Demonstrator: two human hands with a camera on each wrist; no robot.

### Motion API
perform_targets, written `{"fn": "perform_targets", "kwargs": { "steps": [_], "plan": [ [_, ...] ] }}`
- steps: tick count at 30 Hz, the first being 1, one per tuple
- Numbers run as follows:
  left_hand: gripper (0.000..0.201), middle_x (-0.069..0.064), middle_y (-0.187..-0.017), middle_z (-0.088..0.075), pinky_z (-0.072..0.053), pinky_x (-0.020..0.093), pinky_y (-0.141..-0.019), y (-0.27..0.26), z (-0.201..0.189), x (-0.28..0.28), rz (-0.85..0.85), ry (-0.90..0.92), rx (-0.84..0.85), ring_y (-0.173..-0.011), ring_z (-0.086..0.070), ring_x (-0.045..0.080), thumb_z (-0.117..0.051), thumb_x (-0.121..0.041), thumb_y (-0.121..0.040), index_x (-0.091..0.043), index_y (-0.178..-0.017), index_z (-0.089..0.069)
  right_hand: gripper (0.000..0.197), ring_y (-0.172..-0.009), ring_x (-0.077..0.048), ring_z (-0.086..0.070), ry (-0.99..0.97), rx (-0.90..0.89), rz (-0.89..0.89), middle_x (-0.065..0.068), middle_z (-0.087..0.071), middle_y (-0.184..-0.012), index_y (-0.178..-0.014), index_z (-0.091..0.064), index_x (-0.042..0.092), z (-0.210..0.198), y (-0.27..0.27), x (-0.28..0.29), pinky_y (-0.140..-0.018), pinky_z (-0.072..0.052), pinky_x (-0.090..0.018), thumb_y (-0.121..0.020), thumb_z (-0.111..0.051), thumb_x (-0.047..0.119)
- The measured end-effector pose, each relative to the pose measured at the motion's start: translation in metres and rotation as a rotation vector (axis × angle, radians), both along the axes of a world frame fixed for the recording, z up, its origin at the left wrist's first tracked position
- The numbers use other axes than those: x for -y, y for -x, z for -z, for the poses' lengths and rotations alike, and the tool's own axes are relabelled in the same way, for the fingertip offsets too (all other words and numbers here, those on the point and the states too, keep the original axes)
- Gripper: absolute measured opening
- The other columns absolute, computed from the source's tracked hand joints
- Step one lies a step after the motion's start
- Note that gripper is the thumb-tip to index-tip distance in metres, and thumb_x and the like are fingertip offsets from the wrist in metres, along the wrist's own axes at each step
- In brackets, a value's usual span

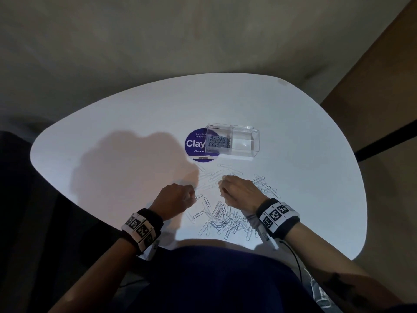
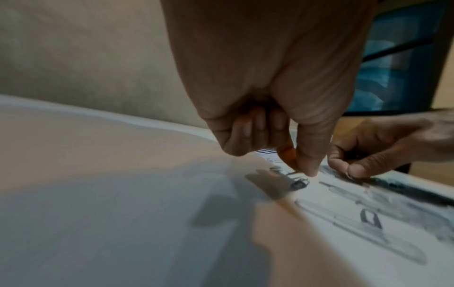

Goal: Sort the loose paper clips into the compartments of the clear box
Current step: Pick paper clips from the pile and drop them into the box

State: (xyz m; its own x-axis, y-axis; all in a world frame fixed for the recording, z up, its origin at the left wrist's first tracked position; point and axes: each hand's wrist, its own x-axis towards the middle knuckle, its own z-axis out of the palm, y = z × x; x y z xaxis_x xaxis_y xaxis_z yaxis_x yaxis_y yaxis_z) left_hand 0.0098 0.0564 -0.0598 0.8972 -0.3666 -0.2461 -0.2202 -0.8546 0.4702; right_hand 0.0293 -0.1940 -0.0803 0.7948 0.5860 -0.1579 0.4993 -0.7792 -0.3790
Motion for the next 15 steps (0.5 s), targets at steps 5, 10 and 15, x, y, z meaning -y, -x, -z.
{"fn": "perform_targets", "kwargs": {
  "steps": [5,10,15],
  "plan": [
    [0.007,-0.014,-0.053,-0.051,-0.033,0.014,-0.055,-0.002,-0.002,0.000,-0.089,0.171,-0.085,-0.051,-0.048,0.002,-0.067,-0.023,-0.086,-0.020,-0.080,-0.065,0.012,-0.085,-0.016,-0.053,-0.327,-0.227,0.100,0.002,-0.056,-0.092,-0.081,-0.046,0.019,-0.001,-0.002,0.009,-0.070,-0.047,-0.034,-0.088,-0.049,0.011],
    [0.021,-0.010,-0.057,-0.044,-0.029,0.025,-0.050,-0.005,-0.007,0.000,-0.264,0.514,-0.502,-0.051,-0.034,0.010,-0.052,-0.015,-0.094,-0.008,-0.075,-0.053,0.018,-0.083,-0.009,-0.059,-0.652,-0.449,0.267,-0.013,-0.066,-0.094,-0.082,-0.056,0.010,-0.004,-0.002,0.009,-0.075,-0.048,-0.027,-0.091,-0.056,-0.006],
    [0.009,0.023,-0.070,-0.055,-0.031,0.027,-0.046,-0.004,-0.020,0.001,-0.405,0.844,-0.718,-0.050,-0.040,0.021,-0.045,-0.014,-0.078,-0.009,-0.072,-0.042,0.020,-0.064,0.005,-0.055,-0.675,-0.756,0.435,-0.010,-0.070,-0.103,-0.103,-0.072,0.003,-0.009,-0.003,0.002,-0.056,-0.040,-0.010,-0.096,-0.053,0.000]
  ]
}}
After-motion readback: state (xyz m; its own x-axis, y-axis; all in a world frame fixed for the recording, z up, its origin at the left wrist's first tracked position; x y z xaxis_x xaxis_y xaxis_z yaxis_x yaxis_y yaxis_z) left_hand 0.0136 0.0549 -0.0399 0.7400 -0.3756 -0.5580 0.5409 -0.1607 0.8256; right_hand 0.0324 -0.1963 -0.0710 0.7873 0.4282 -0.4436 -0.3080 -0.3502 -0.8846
